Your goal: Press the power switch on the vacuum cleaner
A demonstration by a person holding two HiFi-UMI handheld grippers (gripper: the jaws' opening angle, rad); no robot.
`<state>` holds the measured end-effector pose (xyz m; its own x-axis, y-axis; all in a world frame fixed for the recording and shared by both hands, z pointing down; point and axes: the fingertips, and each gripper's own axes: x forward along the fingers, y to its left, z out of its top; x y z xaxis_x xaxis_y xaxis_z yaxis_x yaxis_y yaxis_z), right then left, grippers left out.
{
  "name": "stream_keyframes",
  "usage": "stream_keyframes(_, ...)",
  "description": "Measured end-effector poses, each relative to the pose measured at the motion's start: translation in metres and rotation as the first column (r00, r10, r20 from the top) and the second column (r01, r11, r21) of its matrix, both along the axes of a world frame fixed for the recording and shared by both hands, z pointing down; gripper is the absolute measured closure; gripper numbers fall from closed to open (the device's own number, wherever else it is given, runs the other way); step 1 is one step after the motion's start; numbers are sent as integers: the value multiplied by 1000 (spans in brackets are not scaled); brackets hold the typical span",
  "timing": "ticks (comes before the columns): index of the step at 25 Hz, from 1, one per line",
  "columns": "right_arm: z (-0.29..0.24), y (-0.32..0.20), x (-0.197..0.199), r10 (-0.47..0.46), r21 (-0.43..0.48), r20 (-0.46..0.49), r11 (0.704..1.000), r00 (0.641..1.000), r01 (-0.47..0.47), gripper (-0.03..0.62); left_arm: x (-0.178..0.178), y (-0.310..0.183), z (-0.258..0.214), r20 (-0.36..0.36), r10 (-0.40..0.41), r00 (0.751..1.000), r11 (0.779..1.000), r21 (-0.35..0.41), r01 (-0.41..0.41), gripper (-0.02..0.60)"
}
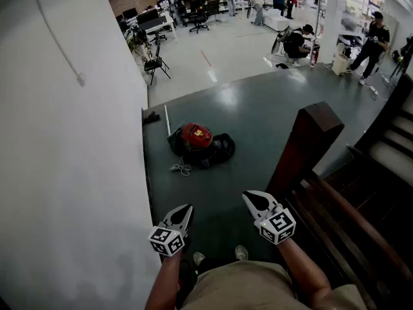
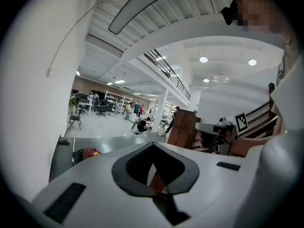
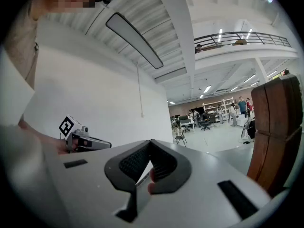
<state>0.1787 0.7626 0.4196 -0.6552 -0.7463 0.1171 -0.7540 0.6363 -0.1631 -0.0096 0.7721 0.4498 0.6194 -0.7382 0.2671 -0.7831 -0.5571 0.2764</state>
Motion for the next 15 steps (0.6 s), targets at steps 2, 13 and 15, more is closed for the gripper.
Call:
stream_keyframes(2, -4, -11, -2, -2, 16, -8, 1000, 1000, 2, 583, 1, -8, -3, -9, 2, 1000, 1000, 14, -2, 577)
stream_keyframes(13, 10, -28, -3, -19, -10, -4, 1000, 1000, 19, 583, 7, -17, 11, -1, 9, 1000, 1000, -1, -9, 577)
stream_keyframes(15, 13, -29, -3, -27, -26, 11, 999, 1000, 27, 582, 7, -20, 11, 6, 3, 1000, 1000, -1, -3, 577)
